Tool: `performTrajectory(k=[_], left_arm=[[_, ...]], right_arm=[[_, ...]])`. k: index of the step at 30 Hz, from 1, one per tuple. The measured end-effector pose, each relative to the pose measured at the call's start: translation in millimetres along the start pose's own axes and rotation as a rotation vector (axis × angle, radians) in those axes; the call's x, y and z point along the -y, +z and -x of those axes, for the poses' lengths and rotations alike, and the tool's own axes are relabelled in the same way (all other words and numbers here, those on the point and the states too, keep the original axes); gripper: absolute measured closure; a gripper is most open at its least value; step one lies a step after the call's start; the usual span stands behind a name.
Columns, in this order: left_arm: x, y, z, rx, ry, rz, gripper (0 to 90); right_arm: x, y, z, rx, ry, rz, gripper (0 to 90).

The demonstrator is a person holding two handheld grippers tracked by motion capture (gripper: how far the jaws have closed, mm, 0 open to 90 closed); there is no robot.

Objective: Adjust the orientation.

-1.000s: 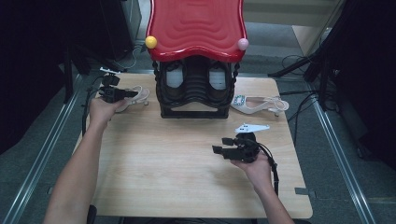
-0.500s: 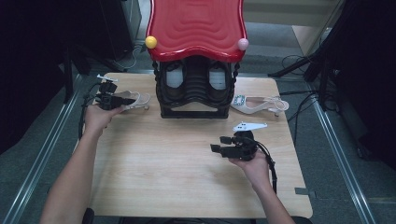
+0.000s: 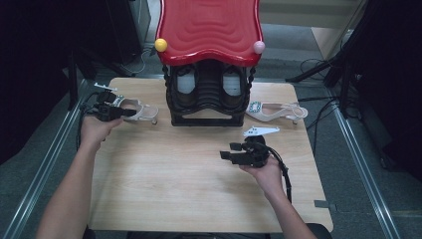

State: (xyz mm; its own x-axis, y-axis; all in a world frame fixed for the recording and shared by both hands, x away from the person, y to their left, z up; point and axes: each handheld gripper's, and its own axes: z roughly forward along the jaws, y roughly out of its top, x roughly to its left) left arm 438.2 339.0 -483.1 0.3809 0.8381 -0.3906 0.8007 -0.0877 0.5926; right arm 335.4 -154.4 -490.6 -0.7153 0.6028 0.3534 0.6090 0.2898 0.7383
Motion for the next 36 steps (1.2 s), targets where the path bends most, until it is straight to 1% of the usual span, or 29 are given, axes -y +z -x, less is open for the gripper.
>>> performTrajectory(k=[4, 7, 8, 11, 12, 14, 16, 19, 20, 21, 22, 23, 24, 25, 28, 30, 31, 34, 36], left_arm=[[1.4, -5.1, -3.4, -0.014, -0.003, -0.006, 89.9], [2.9, -8.2, -6.1, -0.023, -0.015, -0.005, 90.0], [3.3, -9.9, -7.1, -0.025, -0.016, -0.012, 89.9], [5.2, -13.1, -9.0, -0.042, -0.025, -0.005, 89.9], [5.4, -14.3, -9.3, -0.043, -0.025, -0.012, 89.9], [5.6, -16.0, -9.9, -0.059, -0.019, -0.014, 89.9], [5.6, -18.0, -10.7, -0.086, -0.014, -0.019, 89.8], [5.5, -22.4, -12.8, -0.119, -0.016, -0.018, 88.8], [5.4, -23.8, -13.8, -0.12, -0.022, -0.02, 88.5], [5.5, -25.0, -14.6, -0.126, -0.019, -0.02, 88.2], [5.6, -25.5, -14.9, -0.131, -0.027, -0.01, 88.0], [5.5, -27.0, -15.6, -0.128, -0.025, -0.014, 87.6], [5.5, -27.3, -15.1, -0.127, -0.038, -0.005, 87.2], [5.4, -27.9, -14.8, -0.124, -0.041, -0.004, 86.7], [5.5, -31.2, -11.4, -0.116, -0.043, 0.015, 82.7], [5.1, -34.8, -7.0, -0.127, -0.046, 0.03, 78.7], [4.9, -36.7, -5.5, -0.135, -0.039, 0.038, 76.9], [4.6, -41.1, -3.5, -0.151, -0.05, 0.057, 69.9], [5.2, -41.3, -3.4, -0.171, -0.056, 0.056, 65.7]], right_arm=[[-2.5, 4.2, -0.9, -0.008, -0.008, -0.002, 40.0], [-3.7, 6.6, -1.4, -0.014, -0.012, -0.006, 40.0], [-4.0, 7.2, -1.6, -0.014, -0.011, -0.006, 40.0], [-5.1, 8.9, -1.2, -0.017, -0.009, -0.009, 40.1], [-5.4, 9.3, -1.4, -0.018, -0.007, -0.009, 40.0], [-6.1, 10.4, -1.6, -0.019, -0.013, -0.008, 40.0], [-6.4, 11.0, -2.1, -0.021, -0.012, -0.011, 40.0], [-6.5, 11.5, -2.3, -0.021, -0.011, -0.013, 40.0], [-6.4, 11.5, -2.2, -0.02, -0.012, -0.015, 40.0], [-6.4, 11.4, -2.2, -0.019, -0.01, -0.015, 40.0], [-6.4, 11.5, -1.9, -0.018, -0.01, -0.015, 40.0], [-6.4, 11.6, -1.8, -0.018, -0.006, -0.015, 40.0], [-6.4, 11.8, -1.6, -0.019, -0.009, -0.016, 40.0], [-6.3, 11.9, -1.6, -0.018, -0.01, -0.017, 40.0], [-6.2, 12.5, -2.6, -0.019, -0.01, -0.019, 40.0], [-6.2, 12.8, -2.8, -0.022, -0.012, -0.018, 40.0], [-6.3, 13.0, -2.9, -0.022, -0.013, -0.02, 40.0], [-6.2, 13.3, -3.1, -0.023, -0.014, -0.02, 40.0], [-6.0, 13.1, -3.5, -0.022, -0.015, -0.022, 40.0]])
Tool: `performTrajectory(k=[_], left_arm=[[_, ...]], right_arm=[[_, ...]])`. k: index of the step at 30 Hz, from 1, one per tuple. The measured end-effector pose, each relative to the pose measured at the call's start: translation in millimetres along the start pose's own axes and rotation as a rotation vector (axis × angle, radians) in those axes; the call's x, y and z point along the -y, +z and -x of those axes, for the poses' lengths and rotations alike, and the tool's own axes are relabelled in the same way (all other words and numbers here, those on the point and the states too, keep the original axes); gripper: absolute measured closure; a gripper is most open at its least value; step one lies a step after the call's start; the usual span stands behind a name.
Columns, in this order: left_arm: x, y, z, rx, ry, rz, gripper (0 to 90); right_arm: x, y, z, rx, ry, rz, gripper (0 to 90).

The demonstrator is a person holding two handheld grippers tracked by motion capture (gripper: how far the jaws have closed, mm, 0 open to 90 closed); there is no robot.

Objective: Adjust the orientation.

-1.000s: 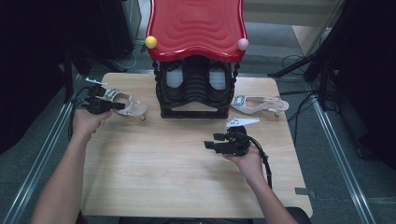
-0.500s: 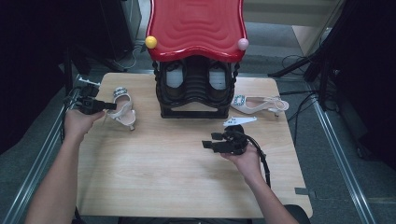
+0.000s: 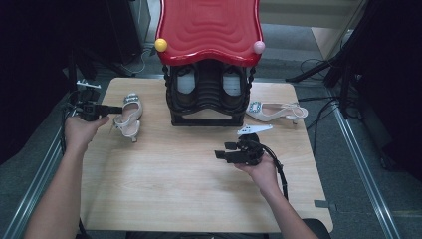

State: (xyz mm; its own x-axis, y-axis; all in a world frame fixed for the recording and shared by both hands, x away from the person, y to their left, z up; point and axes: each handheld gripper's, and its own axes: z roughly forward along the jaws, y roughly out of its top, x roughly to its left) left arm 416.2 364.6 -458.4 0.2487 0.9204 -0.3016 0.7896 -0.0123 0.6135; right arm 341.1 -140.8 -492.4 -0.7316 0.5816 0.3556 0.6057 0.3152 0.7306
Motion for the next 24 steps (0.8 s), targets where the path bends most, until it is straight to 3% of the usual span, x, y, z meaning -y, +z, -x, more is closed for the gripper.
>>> performTrajectory(k=[10, 20, 21, 24], left_arm=[[14.6, 27.8, -7.7, -0.034, -0.053, -0.035, 61.6], [30.0, 37.4, -17.7, 0.008, -0.13, 0.034, 66.9], [30.6, 38.0, -17.4, 0.008, -0.147, 0.045, 67.1], [32.4, 37.6, -16.5, -0.011, -0.143, 0.049, 71.6]], right_arm=[[1.8, -0.7, 0.8, 0.012, 0.003, -0.007, 40.0], [8.2, -6.0, 1.5, 0.039, 0.009, -0.012, 40.0], [9.1, -6.7, 1.5, 0.042, 0.011, -0.008, 40.1], [11.3, -8.4, 2.6, 0.05, 0.02, -0.008, 40.1]])
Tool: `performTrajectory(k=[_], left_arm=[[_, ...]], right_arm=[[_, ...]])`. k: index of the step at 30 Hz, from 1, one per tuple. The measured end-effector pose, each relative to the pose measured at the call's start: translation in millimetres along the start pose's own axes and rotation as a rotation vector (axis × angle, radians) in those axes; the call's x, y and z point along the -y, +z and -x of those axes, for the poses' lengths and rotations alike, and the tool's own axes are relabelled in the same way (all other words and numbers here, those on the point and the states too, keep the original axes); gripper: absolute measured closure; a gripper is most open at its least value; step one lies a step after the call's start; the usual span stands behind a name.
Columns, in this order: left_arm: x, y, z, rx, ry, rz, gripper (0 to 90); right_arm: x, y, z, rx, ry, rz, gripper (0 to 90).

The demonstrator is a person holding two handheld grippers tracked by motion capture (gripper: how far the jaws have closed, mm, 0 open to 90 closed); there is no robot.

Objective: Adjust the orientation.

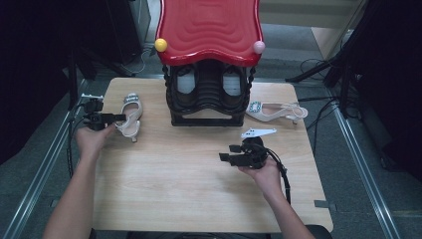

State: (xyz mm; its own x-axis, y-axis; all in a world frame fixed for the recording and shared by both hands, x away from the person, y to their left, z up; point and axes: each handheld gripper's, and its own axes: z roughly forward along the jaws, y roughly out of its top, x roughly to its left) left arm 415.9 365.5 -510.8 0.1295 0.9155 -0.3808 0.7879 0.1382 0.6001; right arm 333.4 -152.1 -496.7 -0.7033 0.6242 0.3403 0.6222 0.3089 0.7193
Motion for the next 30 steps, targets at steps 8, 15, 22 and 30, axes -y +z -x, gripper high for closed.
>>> performTrajectory(k=[8, 15, 22, 30], left_arm=[[3.8, -2.1, -0.5, -0.038, -0.021, 0.019, 85.7], [2.1, -6.7, 2.1, 0.01, -0.057, 0.034, 86.6], [0.5, -13.7, 16.5, 0.043, -0.023, 0.032, 86.8], [5.2, -29.5, 38.1, 0.081, 0.016, 0.047, 86.8]], right_arm=[[2.5, -3.0, 2.2, 0.014, 0.012, 0.0, 40.1], [2.1, -5.1, 5.0, 0.021, 0.016, 0.011, 40.1], [1.4, -7.1, 6.0, 0.024, 0.016, 0.015, 40.1], [-1.9, -8.3, 7.4, 0.032, 0.005, 0.023, 40.1]])
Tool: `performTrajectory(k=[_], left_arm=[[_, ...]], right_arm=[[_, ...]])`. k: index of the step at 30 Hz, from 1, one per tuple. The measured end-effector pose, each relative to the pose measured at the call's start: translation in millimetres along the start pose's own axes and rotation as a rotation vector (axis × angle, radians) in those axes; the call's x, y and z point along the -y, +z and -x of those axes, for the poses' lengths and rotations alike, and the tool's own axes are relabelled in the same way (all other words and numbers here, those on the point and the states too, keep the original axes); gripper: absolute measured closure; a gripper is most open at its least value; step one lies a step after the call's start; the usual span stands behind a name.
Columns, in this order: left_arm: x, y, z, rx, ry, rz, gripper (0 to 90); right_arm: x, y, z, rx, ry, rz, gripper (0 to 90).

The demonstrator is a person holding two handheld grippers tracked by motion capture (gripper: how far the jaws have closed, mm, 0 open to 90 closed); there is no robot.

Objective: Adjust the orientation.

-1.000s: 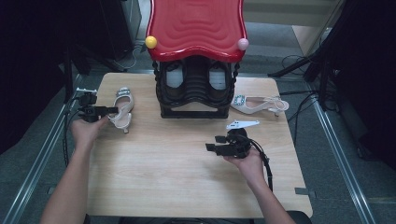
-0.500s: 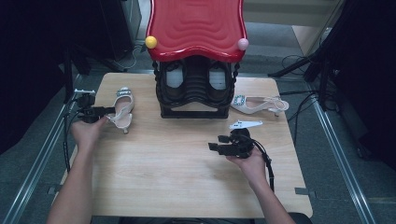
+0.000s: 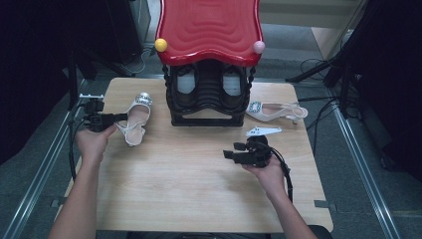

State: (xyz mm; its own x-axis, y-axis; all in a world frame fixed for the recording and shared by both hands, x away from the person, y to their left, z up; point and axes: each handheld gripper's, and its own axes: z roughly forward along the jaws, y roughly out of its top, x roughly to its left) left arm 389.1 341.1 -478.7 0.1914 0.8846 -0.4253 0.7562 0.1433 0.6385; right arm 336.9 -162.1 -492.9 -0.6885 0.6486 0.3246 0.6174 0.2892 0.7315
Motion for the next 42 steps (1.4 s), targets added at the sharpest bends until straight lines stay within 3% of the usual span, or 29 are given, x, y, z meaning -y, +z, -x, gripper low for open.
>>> performTrajectory(k=[11, 17, 26, 34, 42], left_arm=[[20.1, -23.4, 20.9, 0.039, 0.031, -0.008, 86.7], [37.0, -33.9, 28.4, 0.068, 0.015, -0.01, 86.7], [61.8, -46.9, 44.9, 0.1, 0.037, -0.031, 86.6], [75.5, -43.9, 63.4, 0.137, 0.072, -0.072, 86.6], [82.7, -29.9, 85.6, 0.214, 0.105, -0.099, 86.6]], right_arm=[[-9.8, 5.9, 4.1, -0.003, -0.009, 0.008, 40.2], [-15.1, 13.2, 5.4, 0.005, -0.024, 0.002, 40.2], [-21.1, 18.7, 7.0, 0.001, -0.02, 0.012, 40.4], [-22.4, 22.1, 6.8, -0.005, -0.026, 0.01, 40.4], [-20.9, 21.8, 4.9, 0.0, -0.019, 0.003, 40.4]])
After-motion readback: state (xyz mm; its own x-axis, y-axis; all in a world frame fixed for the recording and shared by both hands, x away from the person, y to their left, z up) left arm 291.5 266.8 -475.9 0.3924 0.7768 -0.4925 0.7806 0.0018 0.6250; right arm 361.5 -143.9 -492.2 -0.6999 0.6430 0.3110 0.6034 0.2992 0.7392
